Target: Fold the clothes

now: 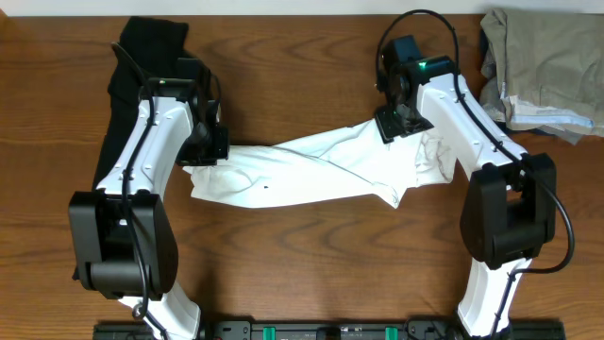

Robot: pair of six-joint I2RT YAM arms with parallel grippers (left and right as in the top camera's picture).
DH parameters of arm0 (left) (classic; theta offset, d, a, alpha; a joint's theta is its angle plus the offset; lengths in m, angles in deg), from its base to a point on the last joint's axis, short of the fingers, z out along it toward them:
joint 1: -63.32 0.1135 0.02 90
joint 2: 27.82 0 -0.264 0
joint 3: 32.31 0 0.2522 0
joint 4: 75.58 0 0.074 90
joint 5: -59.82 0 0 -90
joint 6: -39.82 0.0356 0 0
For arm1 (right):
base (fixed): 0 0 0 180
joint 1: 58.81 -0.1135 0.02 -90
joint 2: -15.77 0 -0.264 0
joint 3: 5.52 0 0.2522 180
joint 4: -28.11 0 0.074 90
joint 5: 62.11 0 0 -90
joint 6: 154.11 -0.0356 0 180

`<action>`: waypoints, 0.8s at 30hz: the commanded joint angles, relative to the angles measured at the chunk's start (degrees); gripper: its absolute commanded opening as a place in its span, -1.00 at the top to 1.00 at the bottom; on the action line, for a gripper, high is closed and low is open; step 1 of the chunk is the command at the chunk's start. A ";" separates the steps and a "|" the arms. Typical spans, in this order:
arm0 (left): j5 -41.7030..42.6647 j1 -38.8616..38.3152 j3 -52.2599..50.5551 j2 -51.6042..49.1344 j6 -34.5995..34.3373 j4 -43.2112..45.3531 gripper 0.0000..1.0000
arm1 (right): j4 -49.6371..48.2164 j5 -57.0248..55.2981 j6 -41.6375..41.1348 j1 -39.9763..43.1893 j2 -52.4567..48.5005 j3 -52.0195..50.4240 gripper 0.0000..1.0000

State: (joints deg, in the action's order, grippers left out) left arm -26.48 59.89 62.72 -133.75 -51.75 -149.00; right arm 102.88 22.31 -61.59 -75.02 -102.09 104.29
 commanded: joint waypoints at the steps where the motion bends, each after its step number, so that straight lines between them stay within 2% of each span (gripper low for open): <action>1: -0.26 0.31 -0.17 0.37 -0.66 0.02 0.88 | 0.35 0.70 7.93 0.42 -0.24 0.46 -0.08; 6: -0.26 0.31 -0.17 0.37 -0.66 0.02 0.88 | 0.07 1.33 13.68 0.44 -0.26 -0.79 0.06; 17: -0.26 0.31 -0.17 0.37 -0.66 0.00 0.88 | -5.46 1.11 17.33 2.99 -0.26 -7.13 0.05; 20: -0.26 0.31 -0.17 0.37 -0.63 0.00 0.86 | -7.26 1.22 17.27 3.82 -0.24 -7.19 0.29; 24: -0.26 0.31 -0.17 0.37 -0.66 0.00 0.88 | -8.70 1.57 16.48 4.15 -0.22 -7.15 0.95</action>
State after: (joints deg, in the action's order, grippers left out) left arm -26.48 59.89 62.72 -133.75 -51.77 -148.91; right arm 94.60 23.42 -44.78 -71.34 -102.16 97.36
